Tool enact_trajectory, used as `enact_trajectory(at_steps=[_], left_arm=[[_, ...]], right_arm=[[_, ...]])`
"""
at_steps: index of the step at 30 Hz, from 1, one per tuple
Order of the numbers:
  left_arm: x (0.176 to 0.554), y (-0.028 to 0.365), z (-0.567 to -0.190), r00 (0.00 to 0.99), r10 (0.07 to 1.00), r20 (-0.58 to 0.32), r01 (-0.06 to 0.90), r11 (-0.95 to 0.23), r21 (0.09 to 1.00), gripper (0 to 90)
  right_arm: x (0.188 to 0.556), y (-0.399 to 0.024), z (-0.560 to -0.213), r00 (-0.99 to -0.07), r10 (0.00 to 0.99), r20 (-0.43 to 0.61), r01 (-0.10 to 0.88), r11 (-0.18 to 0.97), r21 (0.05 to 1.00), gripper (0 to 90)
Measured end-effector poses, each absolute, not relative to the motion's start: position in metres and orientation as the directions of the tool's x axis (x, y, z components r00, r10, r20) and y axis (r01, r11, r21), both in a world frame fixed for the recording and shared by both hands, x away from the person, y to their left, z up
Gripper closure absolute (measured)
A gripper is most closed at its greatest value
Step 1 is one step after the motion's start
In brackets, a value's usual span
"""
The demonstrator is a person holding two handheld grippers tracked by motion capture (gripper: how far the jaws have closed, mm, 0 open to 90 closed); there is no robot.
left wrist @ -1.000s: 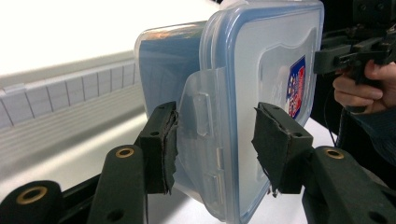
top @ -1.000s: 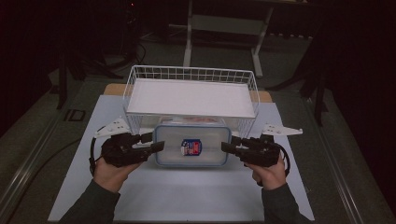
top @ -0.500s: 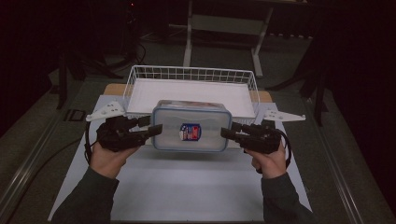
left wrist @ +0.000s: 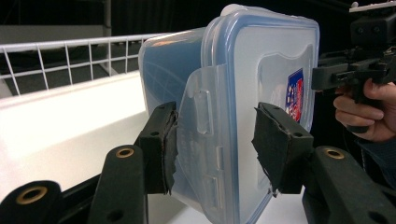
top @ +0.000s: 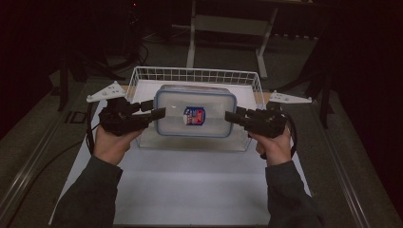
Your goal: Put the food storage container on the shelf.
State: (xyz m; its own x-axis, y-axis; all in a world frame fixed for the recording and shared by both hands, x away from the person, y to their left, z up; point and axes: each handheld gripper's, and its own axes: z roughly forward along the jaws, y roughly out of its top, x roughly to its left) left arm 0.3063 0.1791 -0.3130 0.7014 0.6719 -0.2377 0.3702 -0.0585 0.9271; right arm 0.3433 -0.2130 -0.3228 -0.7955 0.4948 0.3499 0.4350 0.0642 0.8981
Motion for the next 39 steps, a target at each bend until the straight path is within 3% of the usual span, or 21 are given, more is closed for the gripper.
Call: enact_trajectory(at_steps=[20, 32, 39], left_arm=[[0.351, 0.178, -0.315, 0.657, 0.69, -0.304, 0.442, -0.026, 0.897, 49.7], [0.361, 0.179, -0.316, 0.619, 0.691, -0.374, 0.487, 0.037, 0.873, 49.5], [0.363, 0.175, -0.318, 0.604, 0.708, -0.365, 0.478, 0.045, 0.877, 47.2]], right_arm=[[0.388, -0.209, -0.321, -0.735, 0.526, 0.428, 0.516, 0.024, 0.856, 52.8], [0.4, -0.208, -0.317, -0.685, 0.535, 0.495, 0.586, 0.0, 0.81, 52.3], [0.407, -0.206, -0.317, -0.662, 0.553, 0.506, 0.592, -0.027, 0.805, 50.3]])
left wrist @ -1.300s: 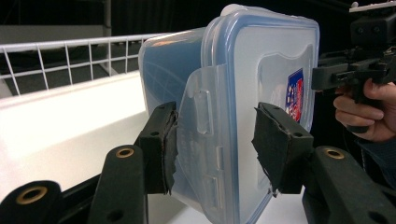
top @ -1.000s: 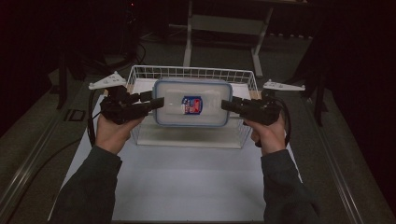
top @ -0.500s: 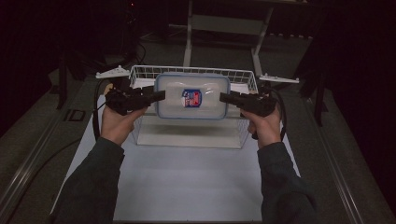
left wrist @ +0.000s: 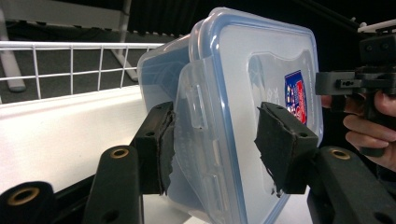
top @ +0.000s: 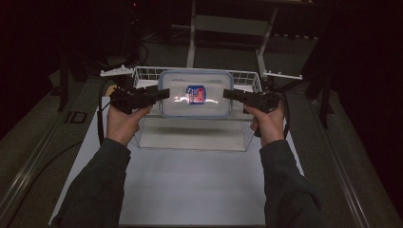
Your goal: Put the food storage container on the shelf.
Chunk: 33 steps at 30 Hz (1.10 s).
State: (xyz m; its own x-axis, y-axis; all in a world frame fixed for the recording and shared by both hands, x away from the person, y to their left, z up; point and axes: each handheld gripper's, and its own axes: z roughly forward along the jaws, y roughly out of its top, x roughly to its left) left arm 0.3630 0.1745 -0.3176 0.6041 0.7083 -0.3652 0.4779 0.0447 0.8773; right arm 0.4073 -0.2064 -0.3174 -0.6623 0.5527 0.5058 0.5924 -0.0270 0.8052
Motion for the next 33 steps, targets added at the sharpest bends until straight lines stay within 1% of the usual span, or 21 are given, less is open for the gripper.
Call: enact_trajectory(at_steps=[4, 5, 6, 7, 9, 11, 13, 14, 16, 18, 19, 21, 22, 25, 28, 31, 33], left_arm=[[0.364, 0.174, -0.318, 0.598, 0.713, -0.367, 0.472, 0.057, 0.88, 46.6], [0.365, 0.173, -0.318, 0.594, 0.717, -0.365, 0.472, 0.056, 0.88, 46.4], [0.365, 0.172, -0.318, 0.587, 0.725, -0.361, 0.473, 0.056, 0.879, 45.7], [0.366, 0.173, -0.319, 0.571, 0.739, -0.358, 0.477, 0.057, 0.877, 44.6], [0.366, 0.174, -0.319, 0.566, 0.742, -0.359, 0.474, 0.063, 0.878, 43.0], [0.37, 0.176, -0.321, 0.548, 0.75, -0.371, 0.485, 0.077, 0.871, 44.2], [0.376, 0.179, -0.322, 0.545, 0.744, -0.386, 0.49, 0.09, 0.867, 44.1], [0.377, 0.18, -0.322, 0.542, 0.753, -0.373, 0.478, 0.089, 0.874, 45.1], [0.381, 0.178, -0.318, 0.523, 0.777, -0.349, 0.47, 0.079, 0.879, 50.2], [0.382, 0.177, -0.317, 0.518, 0.788, -0.333, 0.466, 0.067, 0.882, 51.6], [0.387, 0.17, -0.314, 0.504, 0.818, -0.277, 0.454, 0.021, 0.891, 51.6], [0.392, 0.165, -0.315, 0.484, 0.841, -0.24, 0.461, -0.012, 0.887, 52.6], [0.394, 0.163, -0.316, 0.484, 0.845, -0.227, 0.452, -0.019, 0.892, 55.2], [0.396, 0.161, -0.318, 0.478, 0.85, -0.221, 0.439, -0.014, 0.898, 56.0], [0.388, 0.16, -0.314, 0.484, 0.862, -0.153, 0.388, -0.054, 0.92, 58.3], [0.371, 0.16, -0.308, 0.508, 0.856, -0.089, 0.319, -0.091, 0.943, 68.2], [0.357, 0.157, -0.303, 0.534, 0.845, -0.035, 0.262, -0.126, 0.957, 72.3]], right_arm=[[0.407, -0.205, -0.318, -0.658, 0.571, 0.491, 0.583, -0.026, 0.812, 49.4], [0.406, -0.204, -0.318, -0.655, 0.591, 0.471, 0.576, -0.012, 0.817, 50.2], [0.406, -0.202, -0.318, -0.655, 0.606, 0.452, 0.572, 0.006, 0.821, 52.9], [0.406, -0.201, -0.318, -0.652, 0.626, 0.429, 0.566, 0.024, 0.824, 52.9], [0.407, -0.199, -0.32, -0.645, 0.641, 0.416, 0.566, 0.035, 0.824, 52.5], [0.408, -0.196, -0.322, -0.645, 0.643, 0.413, 0.571, 0.047, 0.819, 46.3], [0.407, -0.194, -0.325, -0.631, 0.65, 0.423, 0.574, 0.025, 0.818, 45.4], [0.407, -0.194, -0.325, -0.627, 0.65, 0.43, 0.576, 0.015, 0.817, 45.7], [0.406, -0.194, -0.325, -0.619, 0.656, 0.432, 0.573, 0.0, 0.82, 48.1], [0.406, -0.194, -0.325, -0.618, 0.658, 0.431, 0.569, -0.004, 0.822, 48.6], [0.405, -0.193, -0.325, -0.616, 0.661, 0.428, 0.567, -0.006, 0.824, 48.5], [0.401, -0.193, -0.325, -0.601, 0.682, 0.417, 0.552, -0.023, 0.834, 47.8], [0.399, -0.193, -0.325, -0.6, 0.685, 0.414, 0.545, -0.029, 0.838, 47.6], [0.396, -0.193, -0.325, -0.596, 0.701, 0.392, 0.524, -0.03, 0.851, 47.7], [0.392, -0.191, -0.325, -0.603, 0.713, 0.356, 0.491, -0.02, 0.871, 47.4], [0.387, -0.191, -0.323, -0.618, 0.721, 0.313, 0.452, 0.0, 0.892, 47.1], [0.383, -0.193, -0.321, -0.627, 0.718, 0.302, 0.434, 0.0, 0.901, 47.0]])
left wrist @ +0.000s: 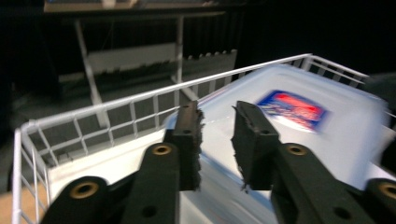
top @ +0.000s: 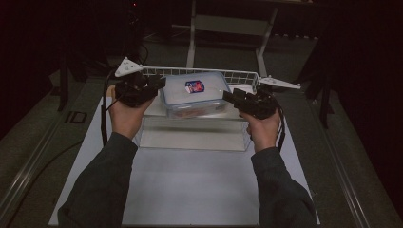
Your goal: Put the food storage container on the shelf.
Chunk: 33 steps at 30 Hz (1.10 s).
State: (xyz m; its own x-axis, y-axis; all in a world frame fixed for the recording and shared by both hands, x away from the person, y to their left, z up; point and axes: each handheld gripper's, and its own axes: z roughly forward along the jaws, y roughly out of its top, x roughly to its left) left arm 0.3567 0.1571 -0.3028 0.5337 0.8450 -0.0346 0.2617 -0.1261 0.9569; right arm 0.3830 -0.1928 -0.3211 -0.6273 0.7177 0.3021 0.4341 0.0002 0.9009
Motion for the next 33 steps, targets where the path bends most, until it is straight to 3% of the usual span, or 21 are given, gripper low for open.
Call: enact_trajectory(at_steps=[7, 13, 21, 33], left_arm=[[0.322, 0.146, -0.3, 0.659, 0.752, -0.001, 0.195, -0.17, 0.966, 89.1], [0.31, 0.124, -0.322, 0.717, 0.698, 0.005, 0.202, -0.214, 0.956, 89.3], [0.327, 0.103, -0.351, 0.693, 0.721, 0.023, 0.284, -0.301, 0.91, 89.4], [0.338, 0.112, -0.354, 0.641, 0.767, -0.009, 0.324, -0.261, 0.909, 87.8]], right_arm=[[0.369, -0.2, -0.319, -0.645, 0.718, 0.262, 0.391, 0.015, 0.92, 46.0], [0.356, -0.204, -0.326, -0.665, 0.71, 0.233, 0.38, 0.053, 0.923, 45.1], [0.344, -0.207, -0.331, -0.683, 0.696, 0.219, 0.374, 0.076, 0.924, 44.6], [0.334, -0.209, -0.344, -0.688, 0.702, 0.183, 0.376, 0.129, 0.918, 43.8]])
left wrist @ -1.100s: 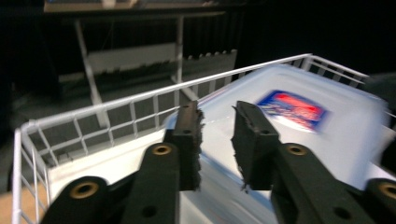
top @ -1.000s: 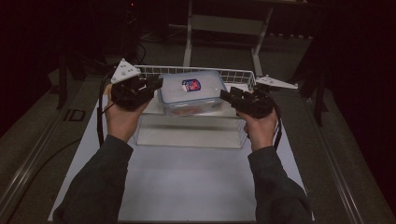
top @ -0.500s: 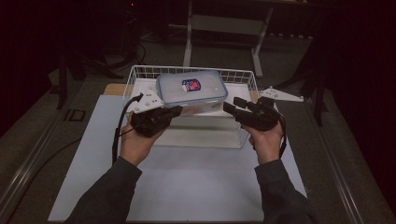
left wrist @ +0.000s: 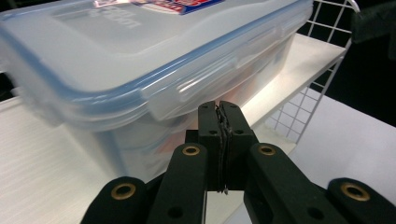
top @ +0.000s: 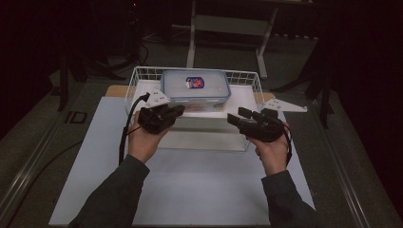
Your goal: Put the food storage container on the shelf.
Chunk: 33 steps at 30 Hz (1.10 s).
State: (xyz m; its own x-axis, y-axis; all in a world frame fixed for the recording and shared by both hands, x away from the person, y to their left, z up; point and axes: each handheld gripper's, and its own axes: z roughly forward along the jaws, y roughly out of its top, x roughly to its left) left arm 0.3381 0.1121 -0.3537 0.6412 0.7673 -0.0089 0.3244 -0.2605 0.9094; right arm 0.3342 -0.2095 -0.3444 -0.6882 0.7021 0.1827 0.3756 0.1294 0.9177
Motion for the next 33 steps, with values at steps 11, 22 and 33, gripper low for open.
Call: enact_trajectory(at_steps=[11, 22, 33], left_arm=[[0.32, 0.136, -0.36, 0.664, 0.745, -0.058, 0.347, -0.239, 0.907, 78.4], [0.278, 0.18, -0.377, 0.665, 0.744, -0.068, 0.331, -0.212, 0.919, 59.6], [0.236, 0.217, -0.418, 0.604, 0.796, -0.03, 0.321, -0.209, 0.924, 47.8]], right_arm=[[0.318, -0.221, -0.361, -0.715, 0.694, 0.092, 0.361, 0.253, 0.898, 43.6], [0.292, -0.244, -0.387, -0.769, 0.639, -0.007, 0.282, 0.35, 0.893, 38.2], [0.259, -0.287, -0.43, -0.73, 0.683, -0.008, 0.254, 0.282, 0.925, 27.5]])
